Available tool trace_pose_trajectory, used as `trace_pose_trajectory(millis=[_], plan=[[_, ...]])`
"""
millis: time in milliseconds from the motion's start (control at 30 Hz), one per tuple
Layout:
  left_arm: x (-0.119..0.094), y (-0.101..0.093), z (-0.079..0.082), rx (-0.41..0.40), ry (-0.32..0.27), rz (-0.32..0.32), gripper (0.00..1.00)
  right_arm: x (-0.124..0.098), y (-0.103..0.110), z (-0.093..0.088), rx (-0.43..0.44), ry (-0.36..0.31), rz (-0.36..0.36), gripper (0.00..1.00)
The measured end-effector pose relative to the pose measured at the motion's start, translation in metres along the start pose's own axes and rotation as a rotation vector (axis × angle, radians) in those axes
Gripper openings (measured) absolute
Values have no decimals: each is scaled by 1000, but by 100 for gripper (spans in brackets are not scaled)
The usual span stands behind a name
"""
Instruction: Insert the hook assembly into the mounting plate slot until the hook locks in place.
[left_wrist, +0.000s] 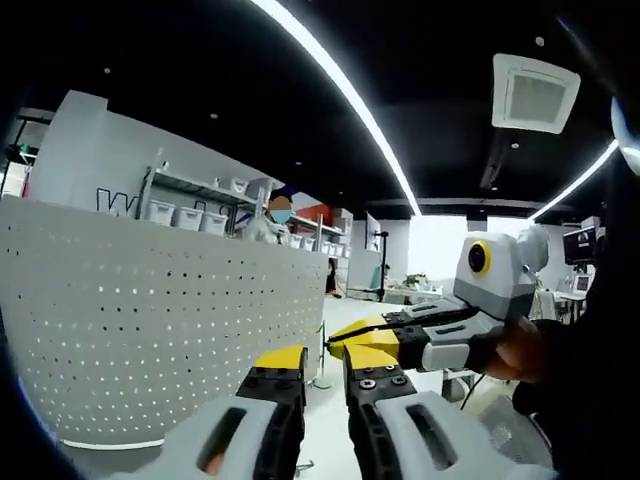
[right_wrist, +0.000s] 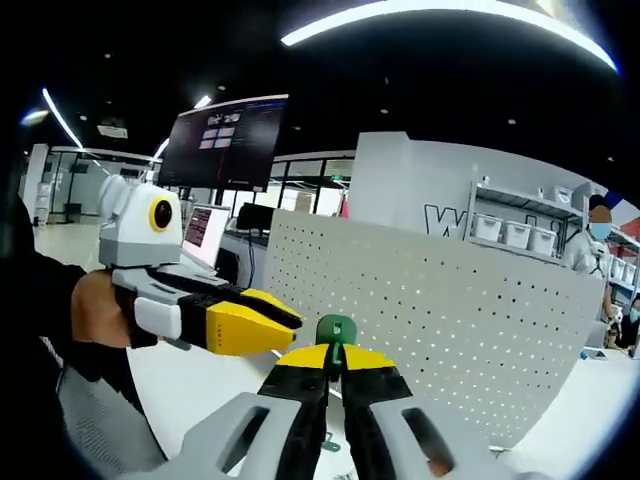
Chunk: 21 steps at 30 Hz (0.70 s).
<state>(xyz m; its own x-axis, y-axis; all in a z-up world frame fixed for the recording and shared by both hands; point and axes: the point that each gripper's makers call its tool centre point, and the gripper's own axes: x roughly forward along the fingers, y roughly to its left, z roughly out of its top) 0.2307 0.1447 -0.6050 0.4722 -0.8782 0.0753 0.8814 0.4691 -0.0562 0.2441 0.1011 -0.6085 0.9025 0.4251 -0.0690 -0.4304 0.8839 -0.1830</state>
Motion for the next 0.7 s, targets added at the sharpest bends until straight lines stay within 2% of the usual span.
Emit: trace_pose_trajectory(millis=[67,133,167,267,367,467,567,700], plan=[[-8,2,-3,30,10,10,19,-2,-12,5,8,-16,-39,1],[-15,7,-10,95,31,45,23,-5,-26,9,15,-23,-80,1],[-19,9,-17,97,41,66,25,-6,-34,11,16,-17,-97,1],[-24,8,-29,47,55,65,31,-8,-53,19,33,-20,-140,1],[-28,6,-41,46,55,71,33,-6,-67,26,21,-19,-181,1],[-29,2,-58,54,85,84,36,0,-86,32,27,-20,-218,1],[-33,-2,-73,100,124,80,33,8,-100,35,40,-19,-244,1],[-34,1,-83,77,134,93,34,23,-114,36,42,-17,-265,1]])
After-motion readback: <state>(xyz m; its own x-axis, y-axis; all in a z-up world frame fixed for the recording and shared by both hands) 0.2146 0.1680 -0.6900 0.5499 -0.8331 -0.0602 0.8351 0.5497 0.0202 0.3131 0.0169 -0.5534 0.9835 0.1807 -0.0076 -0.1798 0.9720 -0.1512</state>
